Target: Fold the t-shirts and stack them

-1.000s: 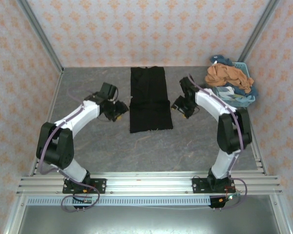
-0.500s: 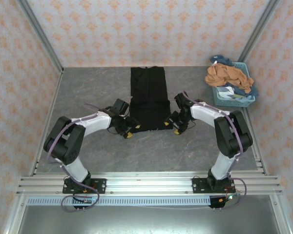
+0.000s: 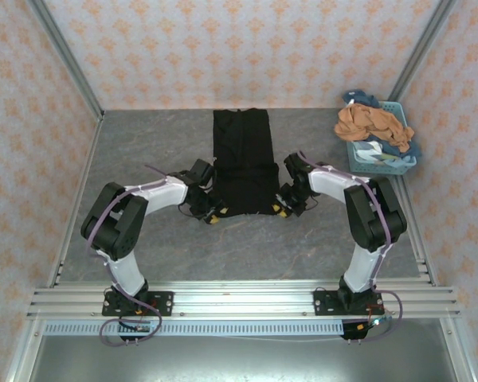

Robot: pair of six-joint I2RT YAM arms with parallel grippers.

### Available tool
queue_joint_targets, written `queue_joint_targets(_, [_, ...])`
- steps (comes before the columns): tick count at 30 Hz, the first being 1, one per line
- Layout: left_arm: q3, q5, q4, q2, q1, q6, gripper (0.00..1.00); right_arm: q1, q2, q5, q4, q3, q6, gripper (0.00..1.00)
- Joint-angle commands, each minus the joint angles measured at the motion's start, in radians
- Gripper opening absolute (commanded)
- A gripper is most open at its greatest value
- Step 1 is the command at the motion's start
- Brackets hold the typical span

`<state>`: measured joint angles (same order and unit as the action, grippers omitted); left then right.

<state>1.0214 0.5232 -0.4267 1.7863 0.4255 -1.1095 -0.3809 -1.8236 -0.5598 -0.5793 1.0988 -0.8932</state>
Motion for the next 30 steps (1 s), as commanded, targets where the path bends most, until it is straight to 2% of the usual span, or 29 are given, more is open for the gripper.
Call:
queue_joint_targets(1, [0.049, -0.085, 0.057, 0.036, -0.017, 0.04, 0.2, -0.009, -0.044, 0.043, 0.064, 0.016, -0.01, 0.1])
queue_joint_targets(4, [0.079, -0.112, 0.023, 0.021, -0.019, 0.067, 0.08, -0.009, -0.027, 0.056, 0.056, 0.022, -0.012, 0.02])
queue_joint_targets(6, [0.1, -0.128, -0.009, -0.002, -0.019, 0.085, 0.0, -0.009, -0.015, 0.061, 0.033, 0.042, -0.01, 0.0])
queue_joint_targets(10, [0.18, -0.145, -0.086, -0.058, -0.026, 0.113, 0.0, -0.007, 0.014, 0.084, -0.051, 0.145, 0.011, 0.0])
queue_joint_targets(17, [0.452, -0.142, -0.232, -0.084, -0.078, 0.174, 0.0, 0.038, 0.004, 0.131, -0.25, 0.464, 0.068, 0.0])
queue_joint_targets(20, [0.47, -0.103, -0.254, -0.074, -0.078, 0.189, 0.0, 0.046, -0.019, 0.101, -0.298, 0.525, 0.082, 0.0])
queue_joint_targets(24, [0.349, -0.065, -0.231, -0.103, -0.074, 0.177, 0.0, 0.039, -0.004, 0.024, -0.258, 0.431, 0.05, 0.0])
queue_joint_targets(30, [0.161, -0.005, -0.243, -0.181, -0.027, 0.179, 0.0, 0.008, 0.127, 0.004, -0.205, 0.177, 0.012, 0.0])
